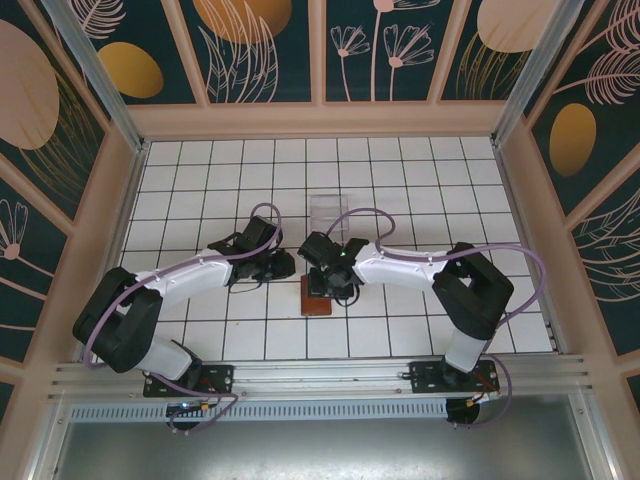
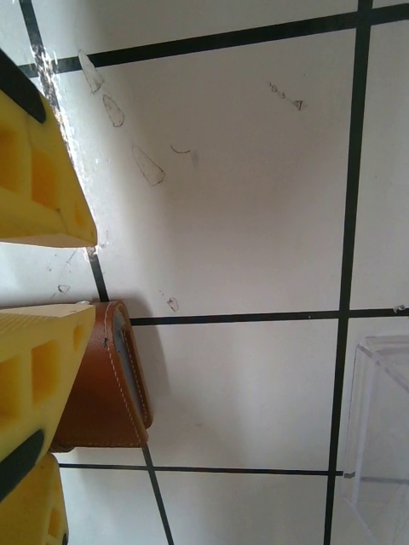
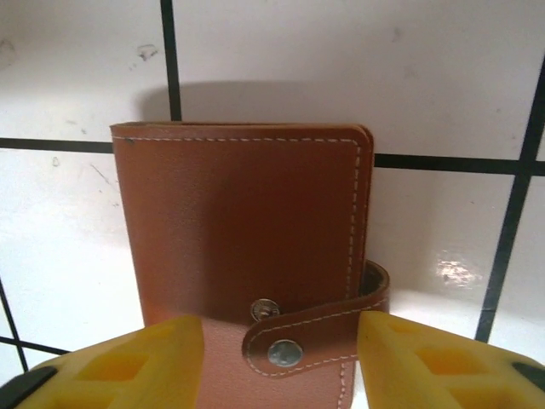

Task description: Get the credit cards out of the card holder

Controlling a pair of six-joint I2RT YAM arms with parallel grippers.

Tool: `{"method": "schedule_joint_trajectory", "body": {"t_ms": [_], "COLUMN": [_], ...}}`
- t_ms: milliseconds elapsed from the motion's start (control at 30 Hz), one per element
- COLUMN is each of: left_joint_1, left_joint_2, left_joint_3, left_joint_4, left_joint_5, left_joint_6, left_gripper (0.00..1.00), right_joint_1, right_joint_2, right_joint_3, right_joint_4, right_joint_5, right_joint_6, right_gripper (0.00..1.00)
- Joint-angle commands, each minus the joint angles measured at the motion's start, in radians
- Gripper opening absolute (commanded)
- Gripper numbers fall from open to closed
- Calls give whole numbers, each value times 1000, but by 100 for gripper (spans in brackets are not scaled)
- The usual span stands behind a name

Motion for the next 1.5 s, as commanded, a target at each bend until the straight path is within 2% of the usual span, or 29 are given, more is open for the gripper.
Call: {"method": "schedule_joint_trajectory", "body": {"t_ms": [0, 167, 400, 567, 733, 833, 967, 1233, 1467], "left_joint_1": [8, 9, 7, 7, 6, -3, -26, -76, -102], "left_joint_2": [22, 31, 36, 37, 32, 41, 32, 14, 19], "left_joint_3": [31, 43, 52, 52, 30, 6, -15, 5, 23], "left_joint_4": [-34, -42, -44, -47, -34, -4, 16, -3, -29], "left_joint_5": [18, 24, 35, 52, 100, 157, 184, 179, 155], "left_joint_6": [28, 32, 31, 28, 14, 12, -2, -41, -59], "left_gripper": [26, 26, 26, 26, 27, 31, 40, 61, 69], "right_joint_1": [8, 8, 8, 6, 7, 8, 8, 8, 8], "right_joint_2": [-12, -13, -33, -62, -83, -107, -149, -225, -289], "right_joint_3": [12, 19, 17, 10, 3, -6, -18, -53, -94], "right_joint_4": [-76, -111, -117, -98, -81, -53, -17, 43, 79], "right_joint_5": [50, 91, 105, 96, 97, 92, 78, 59, 14], "right_joint_6": [27, 27, 31, 28, 32, 28, 34, 61, 93], "right_gripper": [48, 52, 47, 36, 15, 5, 0, 0, 0]}}
